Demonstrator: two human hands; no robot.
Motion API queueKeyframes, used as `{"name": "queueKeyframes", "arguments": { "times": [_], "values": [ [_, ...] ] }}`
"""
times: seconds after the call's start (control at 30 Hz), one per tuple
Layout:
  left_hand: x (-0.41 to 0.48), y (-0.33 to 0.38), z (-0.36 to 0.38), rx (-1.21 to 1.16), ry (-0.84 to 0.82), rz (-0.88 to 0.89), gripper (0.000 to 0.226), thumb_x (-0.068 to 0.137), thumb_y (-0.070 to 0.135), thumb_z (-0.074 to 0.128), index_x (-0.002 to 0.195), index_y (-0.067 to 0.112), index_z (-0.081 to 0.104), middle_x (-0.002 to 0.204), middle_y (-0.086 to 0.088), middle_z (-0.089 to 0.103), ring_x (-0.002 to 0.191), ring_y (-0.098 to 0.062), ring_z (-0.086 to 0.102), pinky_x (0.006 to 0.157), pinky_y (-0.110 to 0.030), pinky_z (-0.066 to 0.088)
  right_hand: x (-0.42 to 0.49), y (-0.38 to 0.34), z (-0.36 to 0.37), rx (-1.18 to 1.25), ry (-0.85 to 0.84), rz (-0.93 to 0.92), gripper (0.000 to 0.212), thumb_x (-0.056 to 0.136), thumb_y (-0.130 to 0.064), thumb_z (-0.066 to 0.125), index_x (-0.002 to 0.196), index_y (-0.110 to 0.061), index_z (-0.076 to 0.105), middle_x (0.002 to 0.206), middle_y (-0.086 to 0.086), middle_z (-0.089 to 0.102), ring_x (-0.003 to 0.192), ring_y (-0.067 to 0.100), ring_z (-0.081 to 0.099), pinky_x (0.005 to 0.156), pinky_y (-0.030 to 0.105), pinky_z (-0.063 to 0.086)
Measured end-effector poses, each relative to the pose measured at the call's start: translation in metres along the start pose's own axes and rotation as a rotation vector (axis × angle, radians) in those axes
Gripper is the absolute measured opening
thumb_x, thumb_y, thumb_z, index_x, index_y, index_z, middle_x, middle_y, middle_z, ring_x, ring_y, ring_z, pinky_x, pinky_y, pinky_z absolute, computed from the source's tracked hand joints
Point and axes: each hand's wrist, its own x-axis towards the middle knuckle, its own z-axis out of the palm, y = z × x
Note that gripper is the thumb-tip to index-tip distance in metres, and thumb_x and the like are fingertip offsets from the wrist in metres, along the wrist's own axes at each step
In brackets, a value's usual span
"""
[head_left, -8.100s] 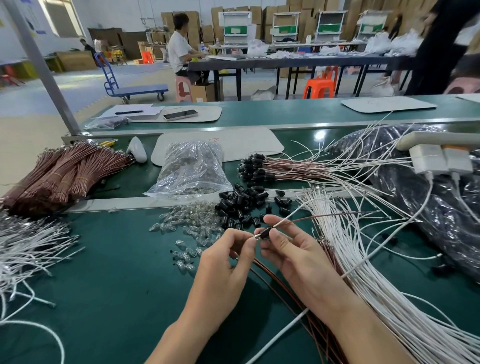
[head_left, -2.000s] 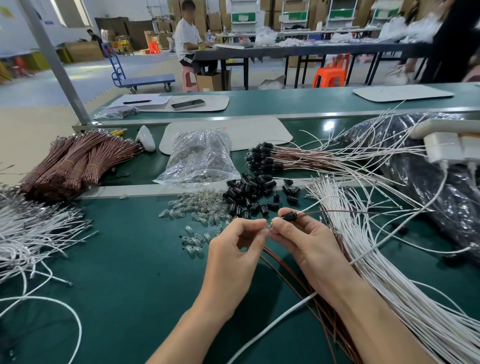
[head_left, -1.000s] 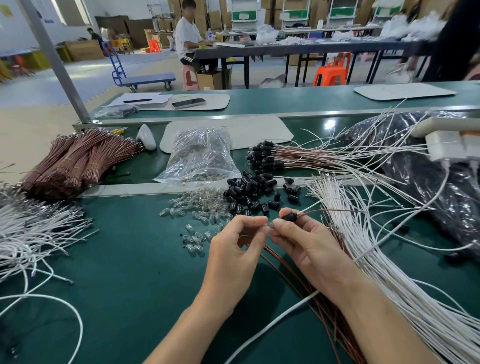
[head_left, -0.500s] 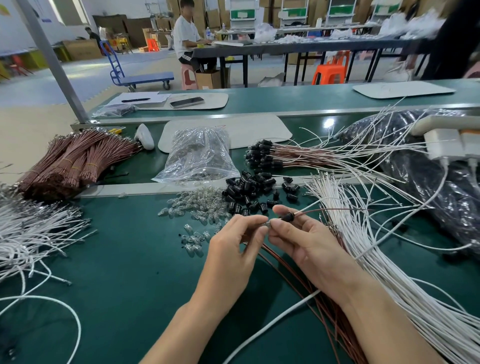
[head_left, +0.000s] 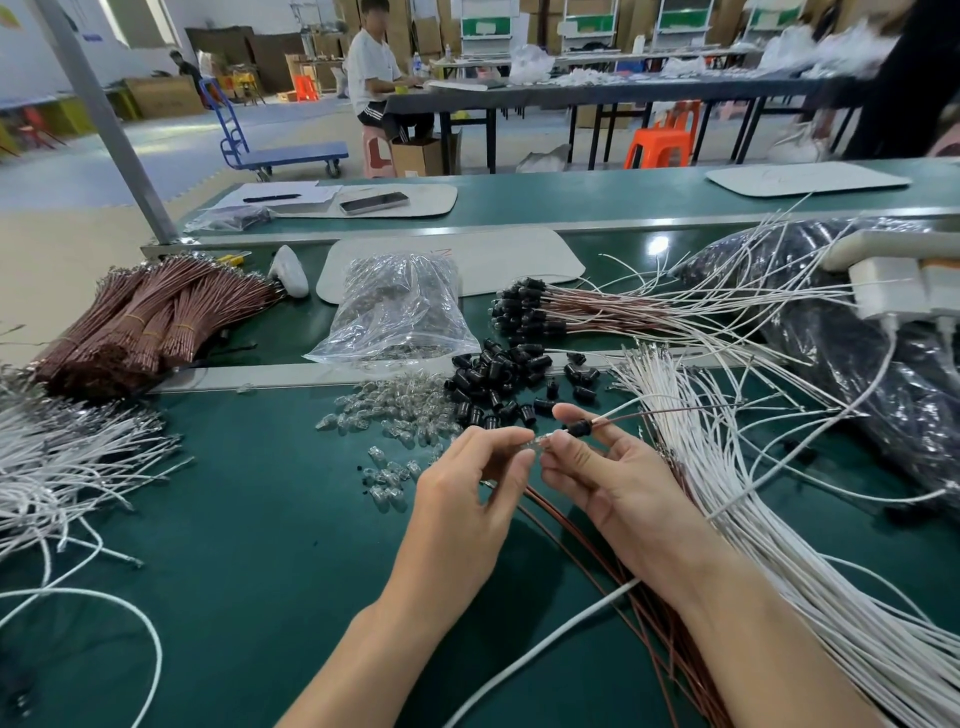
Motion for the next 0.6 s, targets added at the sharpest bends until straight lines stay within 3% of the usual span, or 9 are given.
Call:
{"name": "queueKeyframes", "arguments": {
  "times": [0.37, 0.6],
  "values": [
    [-0.0009, 0.0004, -0.0002, 0.014, -0.007, 0.023, 0.03, 0.097, 0.021, 0.066, 0.112, 0.047, 0.06, 0.1, 0.02, 0.067, 0.096, -0.003, 0.067, 0.081, -0.01, 0.048, -0.0004, 0.0027, 0.0038, 0.02, 0.015, -0.013, 0.045, 0.075, -0.003, 0.074, 0.119, -0.006, 0.064, 0.086, 0.016, 0.075, 0.076, 0.019, 0.074, 0.068, 0.022, 0.059],
    [-0.0008, -0.0007, 0.0003, 0.03, 0.01, 0.041, 0.03, 0.097, 0.021, 0.066, 0.112, 0.046, 0.062, 0.1, 0.02, 0.067, 0.095, -0.004, 0.067, 0.081, -0.012, 0.049, -0.0008, 0.0039, 0.0076, 0.082, 0.03, -0.003, 0.044, 0.073, -0.003, 0.074, 0.116, -0.004, 0.064, 0.085, 0.015, 0.074, 0.075, 0.018, 0.074, 0.066, 0.021, 0.059]
  ]
}}
